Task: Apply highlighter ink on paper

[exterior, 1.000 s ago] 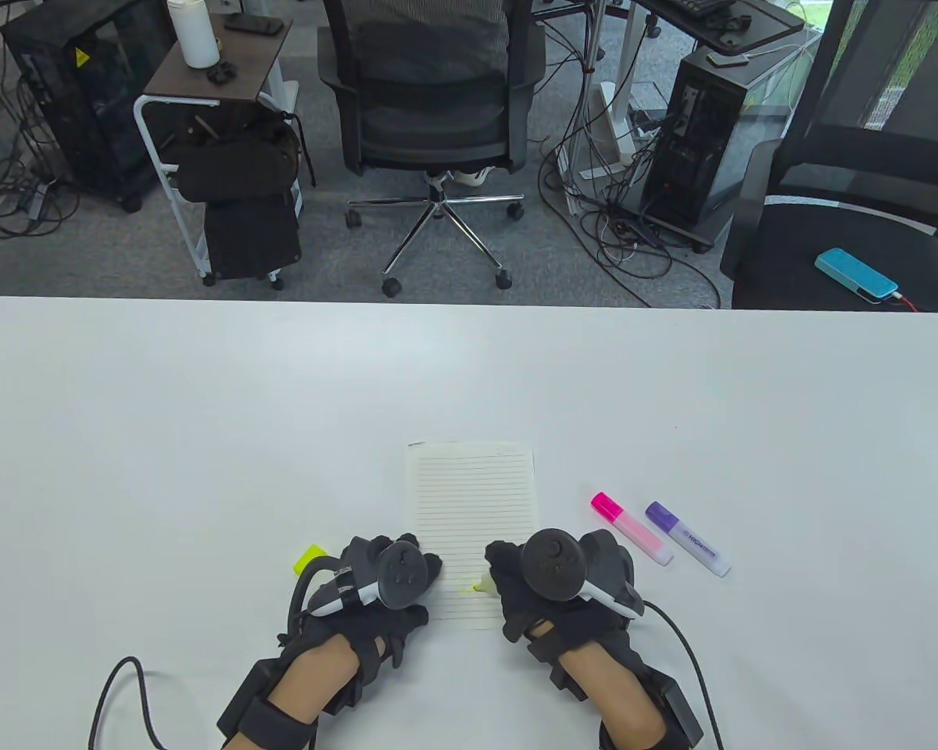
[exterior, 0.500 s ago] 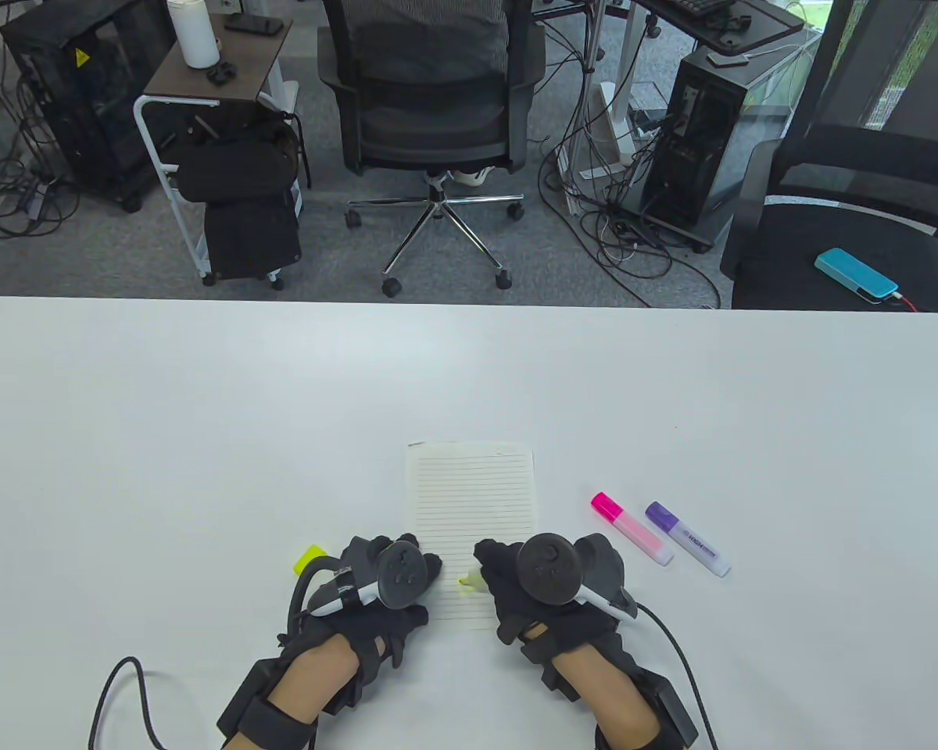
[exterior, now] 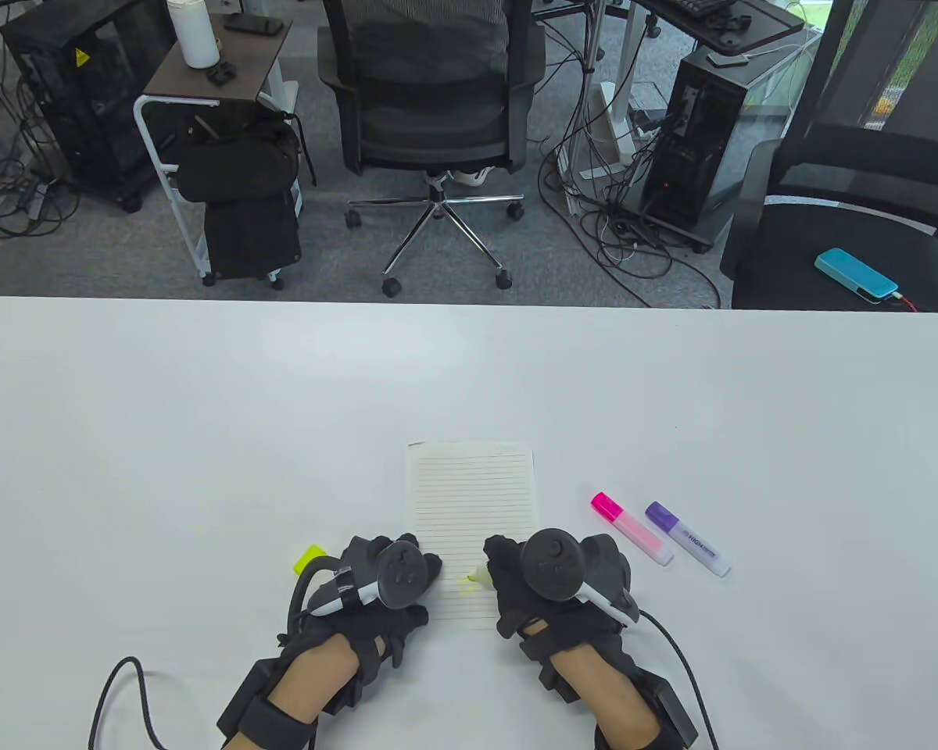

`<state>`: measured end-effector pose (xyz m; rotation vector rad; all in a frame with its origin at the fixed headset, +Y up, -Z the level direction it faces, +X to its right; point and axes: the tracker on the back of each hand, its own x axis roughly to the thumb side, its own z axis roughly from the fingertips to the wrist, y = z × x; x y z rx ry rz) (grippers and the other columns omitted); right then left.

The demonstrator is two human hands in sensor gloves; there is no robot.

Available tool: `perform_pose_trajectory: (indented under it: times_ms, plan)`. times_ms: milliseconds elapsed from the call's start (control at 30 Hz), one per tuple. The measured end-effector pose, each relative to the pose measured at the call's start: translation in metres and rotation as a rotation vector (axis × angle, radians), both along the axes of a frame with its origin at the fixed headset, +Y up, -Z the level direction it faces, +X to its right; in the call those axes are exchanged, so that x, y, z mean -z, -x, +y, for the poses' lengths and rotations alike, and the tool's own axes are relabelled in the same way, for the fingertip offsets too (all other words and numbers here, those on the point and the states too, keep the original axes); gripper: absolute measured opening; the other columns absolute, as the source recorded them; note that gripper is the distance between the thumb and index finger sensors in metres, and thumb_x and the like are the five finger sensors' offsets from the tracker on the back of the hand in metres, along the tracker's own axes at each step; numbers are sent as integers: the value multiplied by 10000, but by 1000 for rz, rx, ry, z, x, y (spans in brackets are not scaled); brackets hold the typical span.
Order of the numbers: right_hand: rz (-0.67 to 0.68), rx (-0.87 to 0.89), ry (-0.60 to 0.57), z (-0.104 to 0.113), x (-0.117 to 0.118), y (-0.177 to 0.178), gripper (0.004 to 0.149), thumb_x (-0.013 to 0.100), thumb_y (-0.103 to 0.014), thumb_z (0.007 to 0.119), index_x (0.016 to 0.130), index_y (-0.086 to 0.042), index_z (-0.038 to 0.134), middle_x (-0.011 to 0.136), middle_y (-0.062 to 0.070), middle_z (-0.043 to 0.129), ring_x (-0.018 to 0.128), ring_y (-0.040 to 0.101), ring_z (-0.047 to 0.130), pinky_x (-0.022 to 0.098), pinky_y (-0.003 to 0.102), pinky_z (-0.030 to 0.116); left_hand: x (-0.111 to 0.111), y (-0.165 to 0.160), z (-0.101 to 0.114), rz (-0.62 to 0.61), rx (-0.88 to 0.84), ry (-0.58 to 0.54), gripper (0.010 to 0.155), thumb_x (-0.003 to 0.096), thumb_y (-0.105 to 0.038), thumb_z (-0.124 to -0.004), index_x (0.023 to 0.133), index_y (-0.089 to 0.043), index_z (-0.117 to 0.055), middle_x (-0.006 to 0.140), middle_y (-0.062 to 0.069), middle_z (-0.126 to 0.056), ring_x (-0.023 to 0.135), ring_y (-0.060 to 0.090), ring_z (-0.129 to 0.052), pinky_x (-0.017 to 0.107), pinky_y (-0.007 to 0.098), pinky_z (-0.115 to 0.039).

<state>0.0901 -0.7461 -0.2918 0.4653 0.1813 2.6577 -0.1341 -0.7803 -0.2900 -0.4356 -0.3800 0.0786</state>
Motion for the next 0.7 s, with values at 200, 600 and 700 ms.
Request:
perform_pose_trajectory:
  times_ms: [200,600,700]
  plan:
    - [-28,-6,21,0,-1,1,399,626,-329,730,981,-150,748,721,156,938,470,312,950,545,584,746,0,0,0,1,0,2,700,454,-518,-679,1076,-396,-381,1159,-10,-258,1073,350,-330,735,654,-337]
    - [-83,-5,31,1,-1,-2,398,627,-331,730,976,-142,752,708,152,940,458,306,950,541,580,749,1,0,0,1,0,2,700,454,-519,-677,1076,-396,-378,1159,-13,-255,1073,351,-328,736,653,-339]
    - [-81,11,28,1,-2,-1,399,626,-332,731,975,-138,751,705,155,940,456,303,949,541,578,750,1,0,0,1,0,2,700,455,-519,-676,1076,-396,-377,1159,-9,-255,1073,351,-327,736,652,-339]
